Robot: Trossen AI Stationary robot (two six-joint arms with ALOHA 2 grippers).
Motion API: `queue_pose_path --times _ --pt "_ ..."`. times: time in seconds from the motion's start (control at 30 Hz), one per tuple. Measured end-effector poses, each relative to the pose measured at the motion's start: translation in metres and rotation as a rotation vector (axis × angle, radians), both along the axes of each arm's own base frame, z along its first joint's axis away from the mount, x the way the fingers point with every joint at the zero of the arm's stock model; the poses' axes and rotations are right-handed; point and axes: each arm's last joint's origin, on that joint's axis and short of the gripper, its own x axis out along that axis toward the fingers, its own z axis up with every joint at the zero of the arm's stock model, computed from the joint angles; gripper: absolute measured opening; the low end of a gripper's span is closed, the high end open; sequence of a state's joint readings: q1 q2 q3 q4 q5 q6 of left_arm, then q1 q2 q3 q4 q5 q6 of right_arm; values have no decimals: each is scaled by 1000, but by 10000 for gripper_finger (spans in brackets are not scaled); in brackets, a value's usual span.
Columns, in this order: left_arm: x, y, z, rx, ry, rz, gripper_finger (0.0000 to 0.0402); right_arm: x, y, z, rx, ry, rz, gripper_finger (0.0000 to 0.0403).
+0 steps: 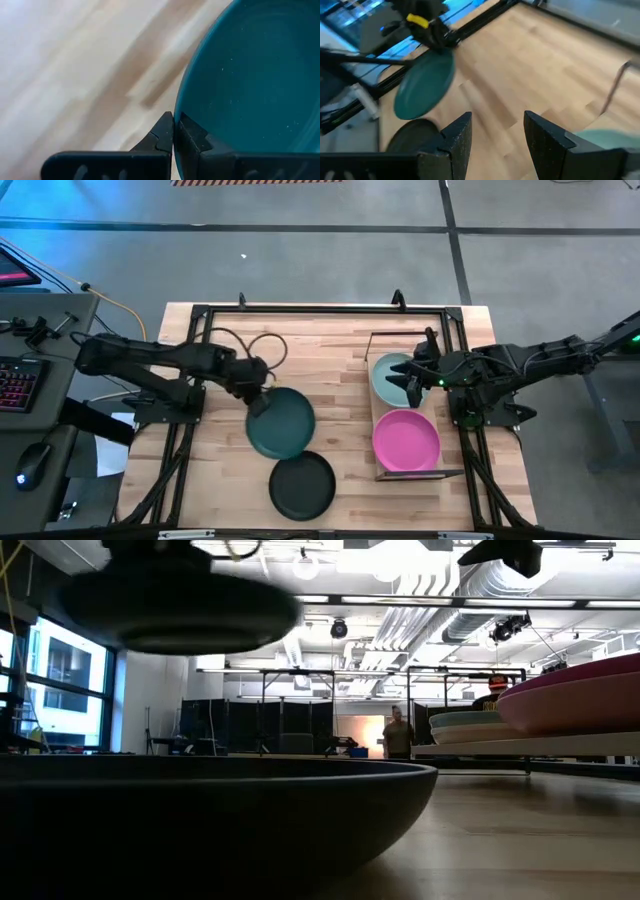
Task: Place and stack plates onto a shelf
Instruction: Stack the dark green plate on top of the dark pink plate on the shelf
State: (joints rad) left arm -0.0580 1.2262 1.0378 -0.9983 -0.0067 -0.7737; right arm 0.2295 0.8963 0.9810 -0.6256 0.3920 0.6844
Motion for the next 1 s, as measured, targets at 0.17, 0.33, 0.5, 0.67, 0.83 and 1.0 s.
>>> queue_pose_path --times 0.17,0.33,0.5,0.67,0.83,1.0 --pt "48 -13 -14 -77 -189 27 0 -2 3 -3 111 35 75 160" --pt "100 -22 -36 -136 -326 79 0 -5 7 -3 134 43 109 160" --pt "148 -26 -39 -91 -330 59 0 -17 5 8 111 -42 93 160" --pt "198 -27 -30 -39 -386 -4 0 -31 0 19 92 -142 64 160" --pt "233 -24 -29 -7 -426 -15 0 -39 -3 23 91 -175 48 160" --pt "254 -23 -32 1 -475 -17 0 -37 -2 22 90 -167 48 160"
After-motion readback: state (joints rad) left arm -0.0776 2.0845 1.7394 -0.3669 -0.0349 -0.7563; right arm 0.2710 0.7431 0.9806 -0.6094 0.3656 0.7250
